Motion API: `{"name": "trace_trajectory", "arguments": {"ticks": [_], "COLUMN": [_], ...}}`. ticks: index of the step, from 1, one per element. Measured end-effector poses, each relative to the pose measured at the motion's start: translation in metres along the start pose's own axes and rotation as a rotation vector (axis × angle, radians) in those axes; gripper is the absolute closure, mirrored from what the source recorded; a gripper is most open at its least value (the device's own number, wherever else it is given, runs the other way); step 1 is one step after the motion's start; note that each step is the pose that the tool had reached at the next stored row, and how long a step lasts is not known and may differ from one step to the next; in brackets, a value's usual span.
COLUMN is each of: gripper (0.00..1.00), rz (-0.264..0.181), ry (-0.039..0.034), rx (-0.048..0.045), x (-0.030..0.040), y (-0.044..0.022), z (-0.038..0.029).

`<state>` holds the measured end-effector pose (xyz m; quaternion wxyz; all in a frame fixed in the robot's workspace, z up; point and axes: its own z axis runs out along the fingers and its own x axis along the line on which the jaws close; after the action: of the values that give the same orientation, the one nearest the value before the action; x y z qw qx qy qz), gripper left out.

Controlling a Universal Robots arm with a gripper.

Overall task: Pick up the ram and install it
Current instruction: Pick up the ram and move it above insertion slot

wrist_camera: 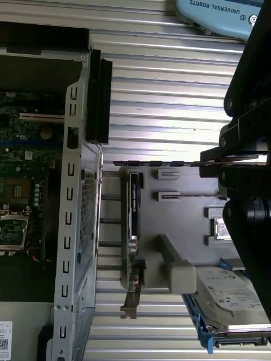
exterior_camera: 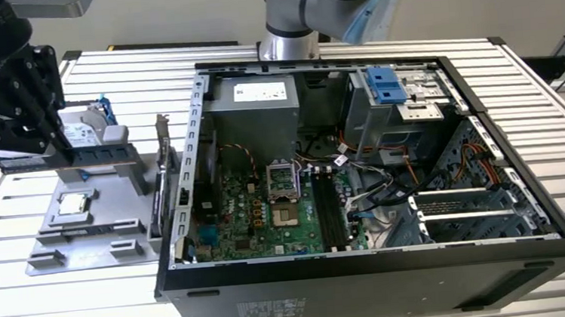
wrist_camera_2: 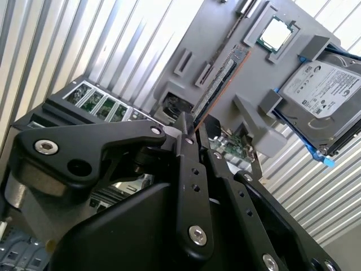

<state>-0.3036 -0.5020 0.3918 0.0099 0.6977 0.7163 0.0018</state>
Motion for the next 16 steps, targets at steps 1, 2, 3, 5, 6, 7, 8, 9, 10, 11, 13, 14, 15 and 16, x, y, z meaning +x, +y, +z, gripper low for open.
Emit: {"name": "trace_trajectory", "arguments": {"ticks": [1,2,3,5,6,7,8,9,10,11,13,14,15,16], "gripper": [1.00,1.00,1.00,1.00,1.00,1.00,1.00,1.00,1.00,1.00,1.00,1.00,1.00,1.00], "rz": [0.000,0.000,0.000,0.000,0.000,0.000,0.000,0.000,0.000,0.000,0.000,0.000,0.000,0.000], "ry": [0.0000,0.0000,-0.0001,0.0000,0.0000,0.0000,0.0000,0.0000,0.0000,0.0000,-0.0001,0.0000,-0.0001,-0.0001], "rx": [0.0000,0.0000,0.0001,0.0000,0.0000,0.0000,0.0000,0.0001,0.0000,0.0000,0.0000,0.0000,0.0000,0.0001], "x": [0.0000,0.0000,-0.0001,-0.0001,-0.0001,-0.0002,-0.0002,-0.0002,-0.0002,-0.0002,-0.0003,-0.0003,-0.0003,-0.0003], "y": [0.0008,0.0017,0.0025,0.0041,0.0049,0.0057,0.0065,0.0074,0.0082,0.0090,0.0106,0.0114,0.0122,0.0130], "z": [0.0000,0.0000,0.0000,0.0001,0.0001,0.0001,0.0001,0.0001,0.0002,0.0001,0.0001,0.0002,0.0002,0.0002]}}
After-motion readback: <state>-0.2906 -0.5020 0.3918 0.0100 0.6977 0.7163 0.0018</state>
